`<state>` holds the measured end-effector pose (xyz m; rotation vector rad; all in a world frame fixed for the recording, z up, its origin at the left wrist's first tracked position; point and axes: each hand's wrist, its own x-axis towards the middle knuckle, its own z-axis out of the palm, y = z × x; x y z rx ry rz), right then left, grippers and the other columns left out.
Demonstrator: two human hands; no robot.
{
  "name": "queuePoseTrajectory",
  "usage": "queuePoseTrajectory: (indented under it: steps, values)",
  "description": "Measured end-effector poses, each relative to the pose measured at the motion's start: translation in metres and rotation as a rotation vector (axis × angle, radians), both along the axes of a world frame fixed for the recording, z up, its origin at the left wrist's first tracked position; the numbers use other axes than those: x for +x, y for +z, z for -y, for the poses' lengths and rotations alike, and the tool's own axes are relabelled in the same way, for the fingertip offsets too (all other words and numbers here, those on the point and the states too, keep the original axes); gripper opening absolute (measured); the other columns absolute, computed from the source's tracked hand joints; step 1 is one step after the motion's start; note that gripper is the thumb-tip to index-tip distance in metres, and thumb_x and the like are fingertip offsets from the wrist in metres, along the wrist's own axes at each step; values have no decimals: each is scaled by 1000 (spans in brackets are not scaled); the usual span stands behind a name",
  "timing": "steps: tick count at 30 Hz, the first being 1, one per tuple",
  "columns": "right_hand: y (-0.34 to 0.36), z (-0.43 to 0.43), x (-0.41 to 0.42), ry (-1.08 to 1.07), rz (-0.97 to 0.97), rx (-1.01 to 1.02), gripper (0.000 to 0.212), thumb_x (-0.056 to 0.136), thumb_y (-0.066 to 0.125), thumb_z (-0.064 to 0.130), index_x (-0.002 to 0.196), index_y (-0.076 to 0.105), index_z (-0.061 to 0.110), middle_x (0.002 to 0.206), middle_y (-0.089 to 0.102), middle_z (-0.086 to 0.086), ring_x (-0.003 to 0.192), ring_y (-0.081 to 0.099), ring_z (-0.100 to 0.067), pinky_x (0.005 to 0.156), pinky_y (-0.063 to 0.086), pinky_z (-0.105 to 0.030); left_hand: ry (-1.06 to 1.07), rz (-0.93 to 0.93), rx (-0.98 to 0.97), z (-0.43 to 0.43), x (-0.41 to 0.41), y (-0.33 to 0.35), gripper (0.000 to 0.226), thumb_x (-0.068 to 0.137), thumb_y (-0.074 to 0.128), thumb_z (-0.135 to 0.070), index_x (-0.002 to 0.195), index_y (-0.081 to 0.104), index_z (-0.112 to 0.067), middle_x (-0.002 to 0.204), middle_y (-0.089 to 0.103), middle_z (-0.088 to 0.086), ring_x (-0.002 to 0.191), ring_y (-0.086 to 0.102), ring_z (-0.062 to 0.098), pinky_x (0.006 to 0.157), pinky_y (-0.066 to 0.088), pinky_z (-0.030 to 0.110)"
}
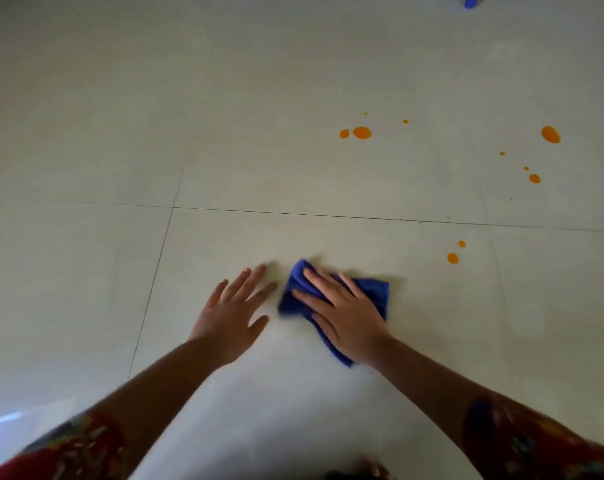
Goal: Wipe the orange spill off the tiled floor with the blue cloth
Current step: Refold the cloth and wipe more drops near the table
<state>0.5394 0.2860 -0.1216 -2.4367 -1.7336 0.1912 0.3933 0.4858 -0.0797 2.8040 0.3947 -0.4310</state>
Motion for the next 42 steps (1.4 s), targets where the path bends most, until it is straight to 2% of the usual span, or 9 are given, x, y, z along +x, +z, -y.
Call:
queuePoseTrajectory:
  steps: [3, 9, 16, 22, 24, 29, 33, 37, 42]
  values:
    - [3, 38, 28, -102, -4, 28, 46, 100, 34, 35, 146, 38, 37, 160, 24, 5, 143, 32, -14, 117, 20, -38, -61, -103, 29, -24, -24, 12, 77, 80, 3, -61, 152, 6, -35, 157, -8, -16, 148, 1, 11, 116, 4, 32]
    - [6, -44, 61, -541, -106, 92, 47, 93, 37, 33, 134, 57, 26, 148, 46, -8, 127, 53, -27, 109, 29, -44, -74, -210, 107, -29, -4, 45, 63, 97, 24, -54, 153, 2, -33, 160, -5, -13, 150, 1, 11, 119, 7, 32]
    - [8, 32, 10, 8, -114, 76, 45, 96, 40, 29, 140, 48, 33, 156, 34, 1, 140, 38, -17, 116, 24, -38, -220, -165, 201, -21, 81, 92, 62, 100, 29, -50, 154, 3, -34, 162, 2, -14, 149, 3, 9, 119, 6, 30]
    - [7, 19, 76, -558, -118, 151, 46, 88, 49, 9, 131, 59, 23, 146, 48, -7, 131, 48, -29, 109, 32, -42, -425, -311, 235, -19, 128, 103, 61, 101, 30, -47, 154, 4, -30, 162, 7, -10, 149, 7, 11, 117, 6, 24]
    - [10, 9, 51, -474, -141, 161, 48, 85, 42, 13, 128, 60, 25, 146, 48, -6, 128, 48, -27, 107, 34, -41, -443, -351, 196, -17, 148, 107, 61, 101, 33, -46, 154, 5, -31, 162, 8, -12, 149, 8, 10, 116, 8, 23]
    - [1, 76, 17, -20, -130, 33, 54, 86, 42, 20, 136, 50, 36, 154, 36, 6, 140, 38, -16, 115, 23, -36, -575, -327, 134, -6, 178, 106, 62, 101, 36, -45, 154, 8, -31, 161, 11, -13, 149, 10, 10, 118, 10, 24]
    - [20, 82, 68, -253, -145, -11, 54, 87, 37, 18, 136, 50, 38, 151, 42, 4, 131, 50, -18, 105, 45, -37, -597, -252, 85, 3, 187, 92, 62, 100, 37, -45, 154, 8, -31, 161, 11, -13, 149, 11, 10, 117, 10, 23]
    - [50, 42, 97, -296, -265, -234, 63, 100, 40, 7, 150, 22, 40, 163, 8, 7, 147, 19, -15, 104, 42, -35, -507, -139, -21, 1, 201, 69, 63, 100, 39, -43, 154, 9, -31, 161, 11, -13, 149, 10, 9, 116, 11, 23]
    - [63, 22, 99, -355, -284, -360, 80, 94, 51, 2, 152, 12, 39, 163, -6, 5, 149, 10, -14, 93, 47, -34, -469, -55, -32, -21, 207, 30, 63, 96, 36, -47, 153, 21, -24, 160, 21, -4, 147, 22, 18, 114, 24, 32]
